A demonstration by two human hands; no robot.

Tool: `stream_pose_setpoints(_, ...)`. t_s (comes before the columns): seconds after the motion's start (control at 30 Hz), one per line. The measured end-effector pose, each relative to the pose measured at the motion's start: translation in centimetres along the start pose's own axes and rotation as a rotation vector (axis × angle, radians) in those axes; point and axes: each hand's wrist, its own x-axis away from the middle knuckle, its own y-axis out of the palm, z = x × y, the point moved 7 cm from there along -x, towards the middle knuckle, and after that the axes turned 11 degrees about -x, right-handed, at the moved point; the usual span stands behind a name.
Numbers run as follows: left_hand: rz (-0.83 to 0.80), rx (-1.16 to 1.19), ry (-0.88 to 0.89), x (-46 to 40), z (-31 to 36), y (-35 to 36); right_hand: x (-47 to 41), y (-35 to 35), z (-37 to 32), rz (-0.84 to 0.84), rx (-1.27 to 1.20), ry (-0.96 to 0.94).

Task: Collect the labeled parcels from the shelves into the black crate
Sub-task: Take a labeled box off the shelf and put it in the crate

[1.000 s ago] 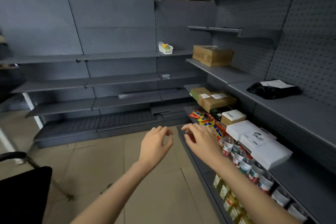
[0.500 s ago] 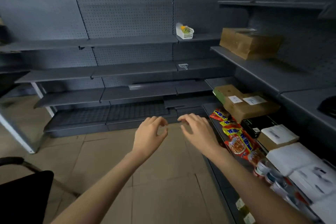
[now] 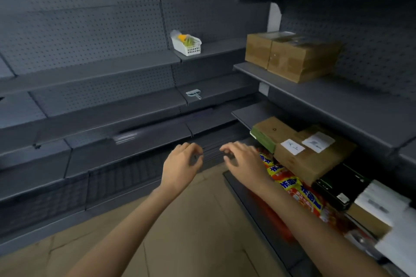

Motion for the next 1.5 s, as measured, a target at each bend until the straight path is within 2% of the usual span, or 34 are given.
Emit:
stream_pose_setpoints(0.27, -0.094, 0.108, 0.112, -10.9, -1.6, 9.3, -7.0, 1.4, 10.9, 0.051, 0.043, 0.18)
stream_pose_setpoints(0.47, -0.161, 0.023, 0.326, -20.6, -0.6, 16.6, -14.1, 2.0, 19.5, 0.065, 0.113, 0.281)
stream_pose_setpoints(0.63, -0.184, 0.037, 0.364, -28.0, -0.2, 20.8, -18.9, 2.3, 25.4, 0.092, 0.17, 0.328)
stream_pose_setpoints(0.73, -0.241, 0.132, 0.338, -31.1, 0.2, 23.7, -19.4, 2.7, 28.4, 0.105, 0.195, 0.387)
stream_pose_setpoints(0.93, -0.375, 0.253, 0.481, -35.6, 4.2, 30.7, -17.4, 2.5, 33.8, 0.134, 0.284, 0.589)
stream_pose_setpoints(1.1, -0.502, 0.277, 0.718, -37.4, 7.5, 35.6, -13.9, 1.6, 36.3, 0.184, 0.388, 0.851)
stream_pose_setpoints(1.3, -0.609, 0.253, 0.927, -38.2, 9.3, 39.7, -12.7, 2.6, 37.3, 0.272, 0.48, 1.033)
stream_pose_setpoints(1.5, -0.653, 0.31, 1.113, -37.4, 9.7, 41.8, -13.6, 3.7, 36.6, 0.337, 0.577, 0.993)
